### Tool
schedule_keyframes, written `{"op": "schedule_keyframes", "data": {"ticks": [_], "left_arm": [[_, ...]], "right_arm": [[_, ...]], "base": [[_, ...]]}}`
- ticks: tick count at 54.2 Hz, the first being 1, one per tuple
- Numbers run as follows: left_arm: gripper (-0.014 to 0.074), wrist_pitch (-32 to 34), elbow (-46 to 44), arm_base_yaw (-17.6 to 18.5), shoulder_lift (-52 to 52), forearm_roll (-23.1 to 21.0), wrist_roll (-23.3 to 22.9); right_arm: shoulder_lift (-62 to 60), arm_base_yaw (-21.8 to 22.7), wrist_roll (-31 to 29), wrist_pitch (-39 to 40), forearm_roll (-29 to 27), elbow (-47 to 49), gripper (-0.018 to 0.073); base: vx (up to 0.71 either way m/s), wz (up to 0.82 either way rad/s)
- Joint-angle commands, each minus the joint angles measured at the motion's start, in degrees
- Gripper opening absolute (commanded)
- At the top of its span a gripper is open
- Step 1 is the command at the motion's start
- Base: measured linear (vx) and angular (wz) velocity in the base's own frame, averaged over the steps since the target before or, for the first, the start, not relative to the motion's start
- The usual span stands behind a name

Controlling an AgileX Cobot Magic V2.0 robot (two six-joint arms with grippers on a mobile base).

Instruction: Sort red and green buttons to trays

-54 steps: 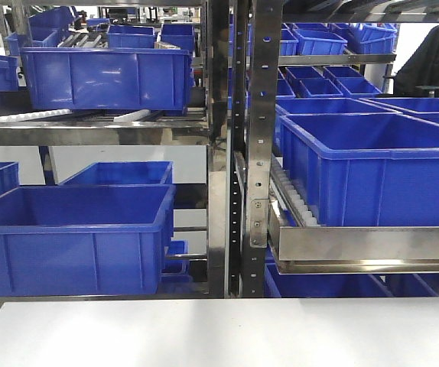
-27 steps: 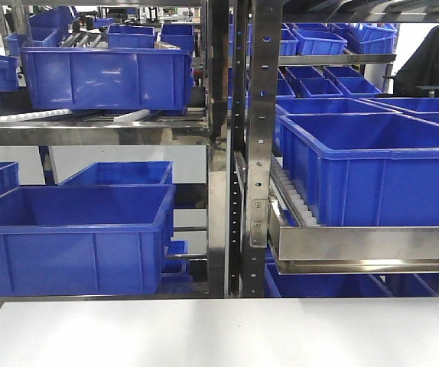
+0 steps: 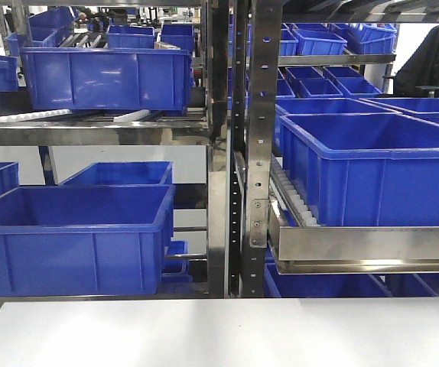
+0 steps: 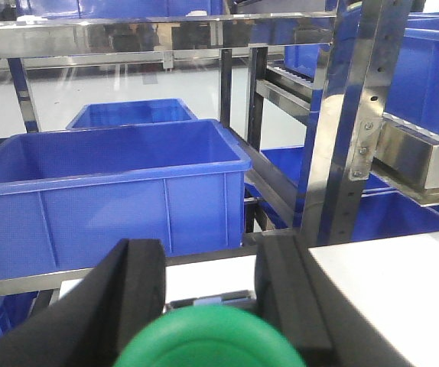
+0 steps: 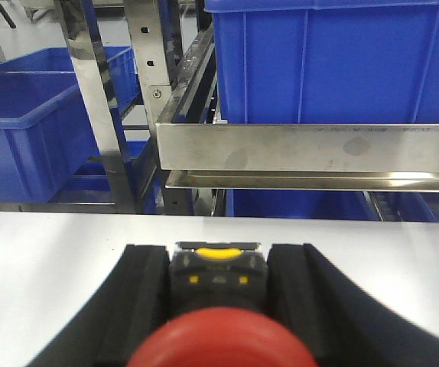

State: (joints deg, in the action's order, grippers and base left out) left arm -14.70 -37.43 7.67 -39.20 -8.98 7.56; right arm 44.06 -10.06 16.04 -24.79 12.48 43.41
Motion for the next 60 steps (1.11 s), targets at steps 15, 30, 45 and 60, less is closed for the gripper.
{"op": "schedule_keyframes", "data": {"ticks": [15, 30, 45, 60], "left_arm": [[-0.0003, 4.94, -2.10, 0.37, 0.13, -0.41, -0.03], [-0.0003, 4.94, -2.10, 0.37, 0.13, -0.41, -0.03], [-0.0003, 4.94, -2.10, 0.37, 0.13, -0.41, -0.03], [-0.0003, 4.94, -2.10, 0.37, 0.13, -0.41, -0.03]], "right_arm": [[-0.28, -0.07, -0.41, 4.79, 1.03, 2.07, -0.0009], [-0.28, -0.07, -0.41, 4.79, 1.03, 2.07, -0.0009], [-0.28, -0.07, -0.41, 4.79, 1.03, 2.07, -0.0009], [-0.28, -0.07, -0.41, 4.79, 1.03, 2.07, -0.0009]], "base": [[0.00, -0.01], [-0.05, -0.05], [-0.13, 0.05], [-0.20, 0.17]]}}
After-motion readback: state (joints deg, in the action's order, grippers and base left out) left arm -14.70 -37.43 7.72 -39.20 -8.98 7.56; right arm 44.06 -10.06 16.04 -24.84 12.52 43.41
